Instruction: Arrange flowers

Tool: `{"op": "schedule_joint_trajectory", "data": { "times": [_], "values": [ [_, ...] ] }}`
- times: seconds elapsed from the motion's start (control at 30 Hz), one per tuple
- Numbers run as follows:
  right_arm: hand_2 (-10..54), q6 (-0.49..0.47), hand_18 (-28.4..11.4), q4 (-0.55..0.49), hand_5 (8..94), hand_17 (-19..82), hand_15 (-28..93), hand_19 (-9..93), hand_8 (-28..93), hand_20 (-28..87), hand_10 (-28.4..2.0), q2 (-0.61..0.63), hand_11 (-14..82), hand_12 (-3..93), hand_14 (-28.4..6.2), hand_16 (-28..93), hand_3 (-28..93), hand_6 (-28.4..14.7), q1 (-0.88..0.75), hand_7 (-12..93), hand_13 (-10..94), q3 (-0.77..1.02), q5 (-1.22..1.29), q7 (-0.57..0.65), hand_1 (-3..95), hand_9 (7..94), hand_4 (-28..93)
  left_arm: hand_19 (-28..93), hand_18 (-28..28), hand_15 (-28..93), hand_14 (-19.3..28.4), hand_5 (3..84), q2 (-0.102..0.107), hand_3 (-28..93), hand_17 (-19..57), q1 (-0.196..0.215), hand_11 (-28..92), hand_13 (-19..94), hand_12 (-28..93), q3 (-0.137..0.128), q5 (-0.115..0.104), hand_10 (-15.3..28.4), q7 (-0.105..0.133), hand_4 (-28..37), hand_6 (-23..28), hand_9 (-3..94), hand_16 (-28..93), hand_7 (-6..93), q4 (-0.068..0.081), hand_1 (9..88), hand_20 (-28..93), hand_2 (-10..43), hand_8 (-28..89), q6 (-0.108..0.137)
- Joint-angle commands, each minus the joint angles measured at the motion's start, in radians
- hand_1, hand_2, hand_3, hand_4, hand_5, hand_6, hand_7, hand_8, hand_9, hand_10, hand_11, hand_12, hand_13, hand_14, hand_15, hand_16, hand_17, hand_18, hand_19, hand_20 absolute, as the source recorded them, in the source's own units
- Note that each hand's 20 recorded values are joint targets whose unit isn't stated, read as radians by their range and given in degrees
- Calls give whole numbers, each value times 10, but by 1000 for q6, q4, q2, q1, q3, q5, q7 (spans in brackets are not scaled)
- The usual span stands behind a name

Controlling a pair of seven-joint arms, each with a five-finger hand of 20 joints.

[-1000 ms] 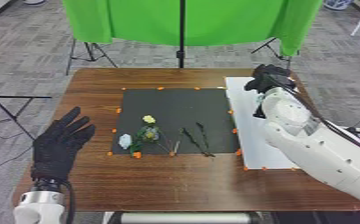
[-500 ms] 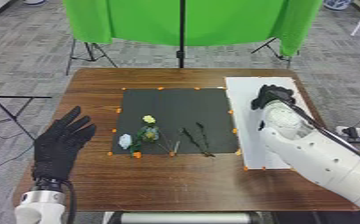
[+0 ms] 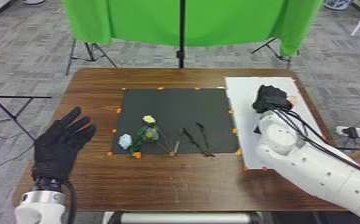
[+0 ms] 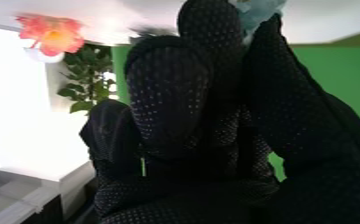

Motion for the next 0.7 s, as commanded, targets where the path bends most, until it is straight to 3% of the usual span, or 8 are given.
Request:
{"op": "schedule_joint_trajectory", "data": {
  "times": [0.03, 0.17, 0.37, 0.4, 0.7],
  "values": [
    [-95, 64, -207, -171, 911, 419, 572, 932, 10, 590, -60, -40, 220, 252, -21, 213, 695, 22, 16, 152, 879, 21, -50, -113, 584, 937, -283, 505, 284, 568, 280, 410, -6, 803, -54, 12, 263, 265, 120, 4, 5, 201, -9, -273, 107, 355, -88, 126, 4, 221, 352, 63, -88, -3],
    [-95, -37, -209, -232, 909, 412, 582, 932, 18, 600, -63, -143, 223, 252, -25, 218, 711, 20, -30, 152, 873, 89, -12, -247, 575, 937, -283, 505, 284, 568, 280, 410, -2, 803, -54, 10, 264, 265, 120, 6, 5, 201, -8, -273, 107, 356, -88, 125, 3, 221, 350, 64, -88, -2],
    [-95, -169, -203, -238, 901, 394, 617, 932, 23, 609, -66, -255, 214, 261, -31, 223, 716, 19, -83, 150, 850, 94, -47, -343, 570, 937, -283, 506, 284, 568, 280, 410, 2, 801, -54, -12, 265, 263, 121, 9, 14, 201, -21, -275, 107, 355, -88, 125, 9, 222, 349, 66, -88, -23],
    [-95, -200, -202, -233, 899, 391, 622, 932, 24, 608, -66, -284, 214, 261, -33, 222, 716, 20, -121, 150, 847, 127, -73, -377, 570, 937, -283, 506, 284, 568, 280, 410, 5, 800, -54, -8, 265, 264, 120, 7, 13, 201, -21, -275, 107, 355, -88, 125, 7, 223, 348, 66, -87, -17],
    [-95, -278, -198, -219, 887, 385, 629, 932, 26, 607, -64, -356, 216, 264, -37, 211, 722, 24, -184, 153, 838, 119, -106, -373, 559, 937, -283, 508, 284, 569, 281, 410, -6, 801, -54, -14, 266, 264, 120, 1, 15, 201, -40, -273, 107, 356, -88, 125, 10, 222, 347, 66, -87, -19]
  ]
}}
